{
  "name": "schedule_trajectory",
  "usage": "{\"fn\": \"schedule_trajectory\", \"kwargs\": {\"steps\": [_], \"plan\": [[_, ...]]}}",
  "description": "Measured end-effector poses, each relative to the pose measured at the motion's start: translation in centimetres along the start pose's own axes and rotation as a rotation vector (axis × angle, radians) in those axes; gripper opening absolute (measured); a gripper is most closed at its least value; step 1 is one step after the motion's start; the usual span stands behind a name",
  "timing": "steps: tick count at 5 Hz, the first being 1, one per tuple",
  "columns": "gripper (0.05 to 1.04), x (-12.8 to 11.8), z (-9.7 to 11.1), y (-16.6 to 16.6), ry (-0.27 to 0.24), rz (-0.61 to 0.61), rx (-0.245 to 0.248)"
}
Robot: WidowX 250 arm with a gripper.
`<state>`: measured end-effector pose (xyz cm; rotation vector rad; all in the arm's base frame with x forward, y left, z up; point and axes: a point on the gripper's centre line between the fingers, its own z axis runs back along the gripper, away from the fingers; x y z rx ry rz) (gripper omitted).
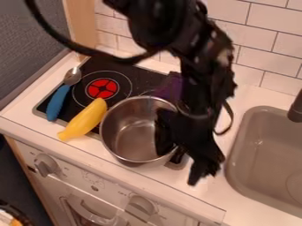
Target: Move the silver bowl to the top left corner of the burner
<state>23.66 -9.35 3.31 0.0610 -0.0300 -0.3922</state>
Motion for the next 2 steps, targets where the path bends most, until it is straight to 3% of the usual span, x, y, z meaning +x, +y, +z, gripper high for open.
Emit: {"fn": "schedule_trajectory", "kwargs": {"steps": [1, 2], "plan": [[0.939, -0.01, -0.78, -0.16, 0.012, 0.011, 0.018], [0.666, -0.11, -0.88, -0.06, 0.011, 0.008, 0.024]]}}
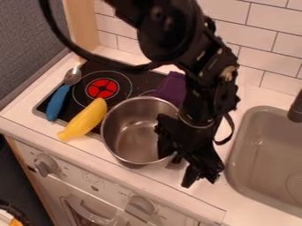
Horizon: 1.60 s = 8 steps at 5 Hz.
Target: Move the silver bowl to the top left corner of the burner
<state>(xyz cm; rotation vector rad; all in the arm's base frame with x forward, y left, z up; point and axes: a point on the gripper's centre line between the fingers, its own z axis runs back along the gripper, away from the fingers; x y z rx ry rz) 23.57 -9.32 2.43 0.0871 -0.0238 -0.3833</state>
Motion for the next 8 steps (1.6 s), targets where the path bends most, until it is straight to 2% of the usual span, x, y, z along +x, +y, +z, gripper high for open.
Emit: {"fn": "schedule_trajectory", "kwargs": {"steps": [1, 2, 3, 4, 5, 6, 7, 8], "plan": [[0.362, -0.1, -0.1, 0.4, 0.004, 0.015, -0.003], [0.154, 0.1, -0.1, 0.8, -0.006, 0.034, -0.013], [0.084, -0.1, 0.0, 0.8, 0.0, 0.018, -0.022], [0.083, 0.3, 3.3, 0.9, -0.04, 0.02, -0.022], [0.083, 2.1, 8.3, 3.2, -0.162, 0.107, -0.008], [0.083, 4.2, 10.4, 7.7, -0.198, 0.211, -0.036], [0.083, 6.3, 7.4, 12.0, -0.118, 0.27, -0.018], [0.081, 6.9, 5.0, 16.3, -0.066, 0.349, -0.009]]}}
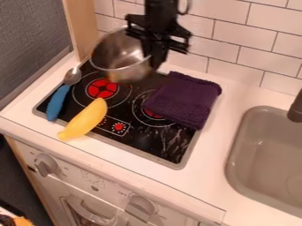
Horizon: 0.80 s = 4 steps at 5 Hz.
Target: Move the silver bowl to the top left corner of the burner
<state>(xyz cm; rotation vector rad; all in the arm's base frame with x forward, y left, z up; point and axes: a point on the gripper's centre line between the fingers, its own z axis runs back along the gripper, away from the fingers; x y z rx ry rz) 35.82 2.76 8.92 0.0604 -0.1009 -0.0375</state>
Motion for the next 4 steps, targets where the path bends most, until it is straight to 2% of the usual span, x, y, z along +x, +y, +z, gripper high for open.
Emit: {"fn": "schedule_trajectory", "kwargs": {"steps": [1, 2, 3, 4], "plan": [[0.077, 1.2, -2.1, 1.5, 0.025, 0.033, 0.003], [0.077, 2.3, -3.3, 3.2, 0.05, 0.053, 0.03], [0.077, 3.2, -4.0, 4.2, 0.052, 0.052, 0.06], [0.109, 3.3, -5.3, 4.7, 0.085, 0.038, 0.074]]}}
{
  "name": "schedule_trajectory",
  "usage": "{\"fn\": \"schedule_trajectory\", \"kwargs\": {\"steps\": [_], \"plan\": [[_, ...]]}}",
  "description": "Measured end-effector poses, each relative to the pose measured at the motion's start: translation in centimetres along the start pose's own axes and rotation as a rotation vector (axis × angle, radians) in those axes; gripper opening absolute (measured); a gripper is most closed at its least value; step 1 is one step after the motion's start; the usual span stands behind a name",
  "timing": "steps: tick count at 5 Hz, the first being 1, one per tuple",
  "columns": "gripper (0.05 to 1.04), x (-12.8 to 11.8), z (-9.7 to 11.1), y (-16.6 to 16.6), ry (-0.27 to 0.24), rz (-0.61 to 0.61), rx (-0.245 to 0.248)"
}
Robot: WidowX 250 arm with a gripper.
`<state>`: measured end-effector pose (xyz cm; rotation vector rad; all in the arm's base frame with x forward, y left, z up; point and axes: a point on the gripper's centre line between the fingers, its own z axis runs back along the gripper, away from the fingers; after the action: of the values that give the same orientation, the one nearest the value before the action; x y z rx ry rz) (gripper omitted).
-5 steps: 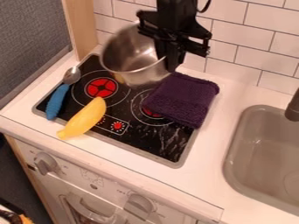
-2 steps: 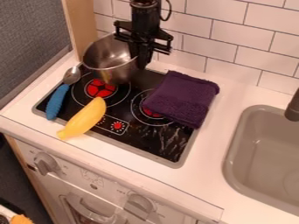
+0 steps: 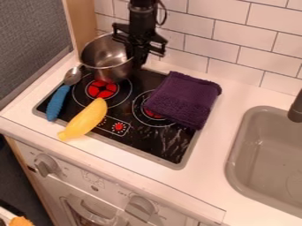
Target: Move the silver bowl to the top left corner of the burner
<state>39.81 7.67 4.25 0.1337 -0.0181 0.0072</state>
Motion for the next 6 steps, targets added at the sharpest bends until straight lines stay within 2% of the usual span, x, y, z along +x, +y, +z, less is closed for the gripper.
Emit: {"fn": "schedule_trajectory", "kwargs": {"steps": [1, 2, 3, 4, 5, 6], "plan": [[0.286, 0.0, 0.0, -0.4, 0.0, -0.012, -0.022], [0.557, 0.2, 1.3, -1.9, -0.018, -0.049, -0.037], [0.855, 0.7, 5.1, -2.8, -0.109, -0.05, -0.054], [1.01, -0.7, 6.4, -3.3, -0.116, -0.036, -0.061], [1.007, -2.5, 6.3, -4.2, -0.081, -0.042, -0.068], [1.001, -4.2, 4.6, -4.9, -0.019, -0.084, -0.093]]}}
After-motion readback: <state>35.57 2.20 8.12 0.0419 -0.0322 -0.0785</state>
